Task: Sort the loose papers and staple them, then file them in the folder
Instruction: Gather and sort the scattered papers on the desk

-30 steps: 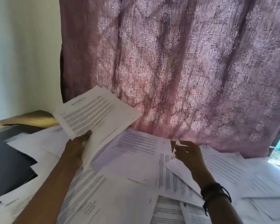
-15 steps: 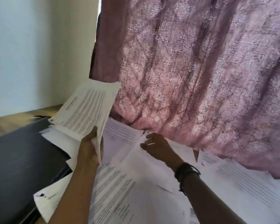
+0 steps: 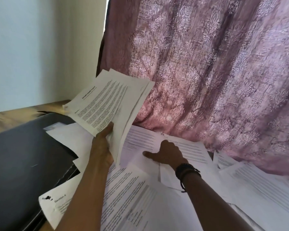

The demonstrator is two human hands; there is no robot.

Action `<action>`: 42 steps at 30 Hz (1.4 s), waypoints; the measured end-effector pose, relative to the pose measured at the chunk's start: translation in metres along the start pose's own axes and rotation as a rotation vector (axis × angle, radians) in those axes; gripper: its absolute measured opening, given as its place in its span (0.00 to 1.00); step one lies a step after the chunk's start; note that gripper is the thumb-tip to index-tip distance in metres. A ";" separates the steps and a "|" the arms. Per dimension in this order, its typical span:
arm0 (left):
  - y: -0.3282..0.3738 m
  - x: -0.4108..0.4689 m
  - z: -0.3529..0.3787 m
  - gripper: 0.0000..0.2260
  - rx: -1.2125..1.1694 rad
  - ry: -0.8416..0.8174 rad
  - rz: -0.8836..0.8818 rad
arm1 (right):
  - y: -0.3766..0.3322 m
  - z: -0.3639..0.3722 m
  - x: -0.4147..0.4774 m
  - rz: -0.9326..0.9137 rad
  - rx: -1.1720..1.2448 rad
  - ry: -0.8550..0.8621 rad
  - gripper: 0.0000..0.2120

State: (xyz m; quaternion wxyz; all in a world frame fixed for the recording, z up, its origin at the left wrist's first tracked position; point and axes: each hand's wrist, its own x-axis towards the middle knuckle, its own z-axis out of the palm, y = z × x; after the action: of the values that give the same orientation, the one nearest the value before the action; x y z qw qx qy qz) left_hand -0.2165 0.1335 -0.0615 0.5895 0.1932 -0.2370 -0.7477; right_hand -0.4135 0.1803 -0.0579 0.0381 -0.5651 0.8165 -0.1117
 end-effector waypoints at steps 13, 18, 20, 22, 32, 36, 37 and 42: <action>0.002 -0.001 -0.001 0.23 0.059 -0.056 0.047 | 0.000 -0.021 -0.002 -0.096 0.467 0.253 0.10; -0.003 -0.011 0.013 0.24 0.203 -0.099 0.102 | 0.040 -0.098 -0.033 -0.017 0.815 0.647 0.15; -0.007 -0.015 0.020 0.22 0.251 -0.143 0.100 | 0.057 -0.120 -0.053 -0.030 0.946 0.700 0.21; -0.010 -0.019 0.027 0.20 0.288 -0.186 0.101 | 0.070 -0.132 -0.078 -0.054 0.994 0.709 0.25; -0.035 -0.044 0.045 0.16 0.658 -0.331 0.025 | 0.121 -0.097 -0.145 -0.140 1.189 0.333 0.22; -0.041 -0.045 0.054 0.37 0.750 -0.402 -0.048 | 0.133 -0.082 -0.145 -0.193 1.275 0.319 0.26; -0.043 -0.044 0.055 0.40 0.783 -0.412 -0.068 | 0.135 -0.079 -0.145 -0.184 1.256 0.324 0.26; -0.056 -0.054 0.070 0.12 0.757 -0.350 0.008 | 0.138 -0.080 -0.152 -0.190 1.460 0.242 0.23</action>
State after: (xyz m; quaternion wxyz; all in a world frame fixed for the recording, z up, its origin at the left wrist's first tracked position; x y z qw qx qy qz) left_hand -0.2880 0.2056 -0.0366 0.4305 0.2652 -0.5926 -0.6270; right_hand -0.5005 0.3797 -0.0206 0.3039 -0.4481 0.4807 -0.6898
